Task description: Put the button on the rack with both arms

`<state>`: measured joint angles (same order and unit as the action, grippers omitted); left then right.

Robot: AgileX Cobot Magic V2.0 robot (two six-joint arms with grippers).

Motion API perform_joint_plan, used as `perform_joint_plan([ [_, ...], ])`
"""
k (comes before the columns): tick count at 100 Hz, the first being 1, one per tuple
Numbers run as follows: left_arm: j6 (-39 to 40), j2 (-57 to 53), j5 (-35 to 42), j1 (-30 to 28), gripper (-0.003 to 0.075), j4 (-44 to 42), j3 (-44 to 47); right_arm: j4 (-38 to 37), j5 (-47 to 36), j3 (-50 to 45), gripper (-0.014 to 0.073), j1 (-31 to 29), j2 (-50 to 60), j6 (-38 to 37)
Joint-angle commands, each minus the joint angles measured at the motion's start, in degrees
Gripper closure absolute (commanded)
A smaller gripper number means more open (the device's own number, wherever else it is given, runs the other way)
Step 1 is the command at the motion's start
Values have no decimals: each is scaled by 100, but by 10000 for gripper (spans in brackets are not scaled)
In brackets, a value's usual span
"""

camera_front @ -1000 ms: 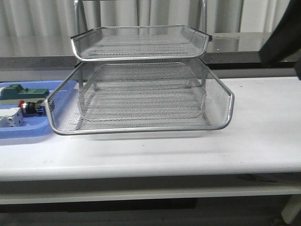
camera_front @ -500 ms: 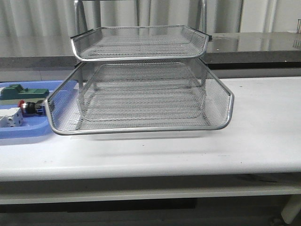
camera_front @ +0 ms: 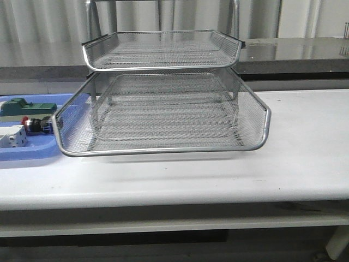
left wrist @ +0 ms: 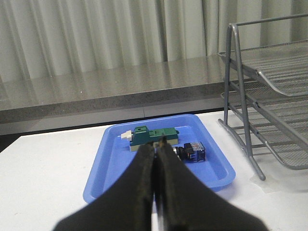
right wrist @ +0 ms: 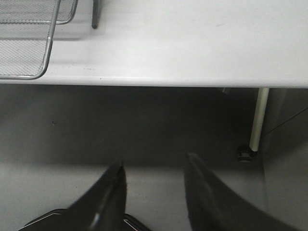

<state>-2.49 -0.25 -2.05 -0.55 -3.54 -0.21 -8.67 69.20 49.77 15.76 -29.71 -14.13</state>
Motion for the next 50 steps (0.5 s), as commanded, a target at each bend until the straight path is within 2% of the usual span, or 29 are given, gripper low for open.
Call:
perform_joint_plan([
  [1, 67, -182, 503, -4, 741, 43, 323, -122, -107, 208, 372, -36, 110, -9],
  [28, 67, -182, 503, -4, 741, 43, 323, -117, 108, 208, 654, -36, 188, -9],
  [50, 67, -182, 503, -4, 741, 43, 323, -117, 101, 208, 661, -36, 188, -9],
])
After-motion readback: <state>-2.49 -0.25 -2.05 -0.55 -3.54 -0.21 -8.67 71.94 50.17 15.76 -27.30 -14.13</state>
